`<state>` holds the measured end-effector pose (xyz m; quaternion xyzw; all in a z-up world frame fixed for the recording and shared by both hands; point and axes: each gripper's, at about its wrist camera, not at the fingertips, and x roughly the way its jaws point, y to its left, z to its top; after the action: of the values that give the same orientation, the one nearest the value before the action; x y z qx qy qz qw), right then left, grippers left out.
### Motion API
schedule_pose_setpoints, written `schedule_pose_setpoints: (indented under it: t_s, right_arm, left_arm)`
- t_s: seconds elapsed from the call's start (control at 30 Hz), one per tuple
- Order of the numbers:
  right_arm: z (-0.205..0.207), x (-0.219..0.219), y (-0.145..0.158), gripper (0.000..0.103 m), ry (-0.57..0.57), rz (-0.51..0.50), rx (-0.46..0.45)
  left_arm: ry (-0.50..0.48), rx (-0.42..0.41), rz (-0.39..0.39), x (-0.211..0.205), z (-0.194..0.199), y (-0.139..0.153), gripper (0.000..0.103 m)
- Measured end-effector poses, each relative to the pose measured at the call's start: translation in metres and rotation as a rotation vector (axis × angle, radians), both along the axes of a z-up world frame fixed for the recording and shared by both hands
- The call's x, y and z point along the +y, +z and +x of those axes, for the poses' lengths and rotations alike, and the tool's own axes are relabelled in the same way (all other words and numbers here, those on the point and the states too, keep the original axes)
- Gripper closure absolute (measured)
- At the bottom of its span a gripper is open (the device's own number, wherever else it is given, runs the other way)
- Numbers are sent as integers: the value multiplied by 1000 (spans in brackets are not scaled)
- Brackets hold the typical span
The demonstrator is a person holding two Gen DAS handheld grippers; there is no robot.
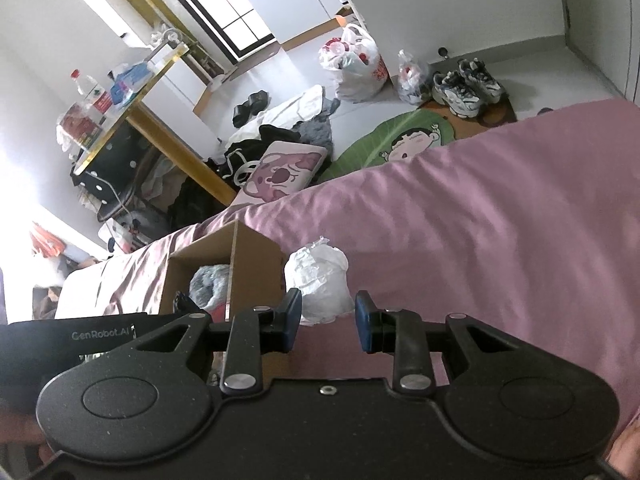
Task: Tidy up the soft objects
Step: 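Carry the black-white plush and white tissue into the box with both grippers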
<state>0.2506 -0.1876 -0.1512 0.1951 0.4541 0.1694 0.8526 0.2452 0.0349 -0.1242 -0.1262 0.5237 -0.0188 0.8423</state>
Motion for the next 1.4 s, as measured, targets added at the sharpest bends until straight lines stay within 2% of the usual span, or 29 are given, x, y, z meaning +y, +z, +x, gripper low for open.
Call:
schedule_pose_setpoints:
  t_s: [0.33, 0.7, 1.27, 1.4]
  right_arm:
    - [-9, 33, 15, 74, 30, -23, -22]
    - [-8, 74, 19, 74, 90, -48, -19]
    - [2, 128, 13, 75, 165, -117, 13]
    - [4, 139, 8, 75, 176, -144, 28]
  left_arm:
    - [4, -28, 13, 43, -8, 8, 72]
    - [48, -18, -18, 81, -7, -1, 72]
    - [103, 76, -131, 109, 18, -53, 71]
    - [114, 107, -132, 114, 23, -64, 69]
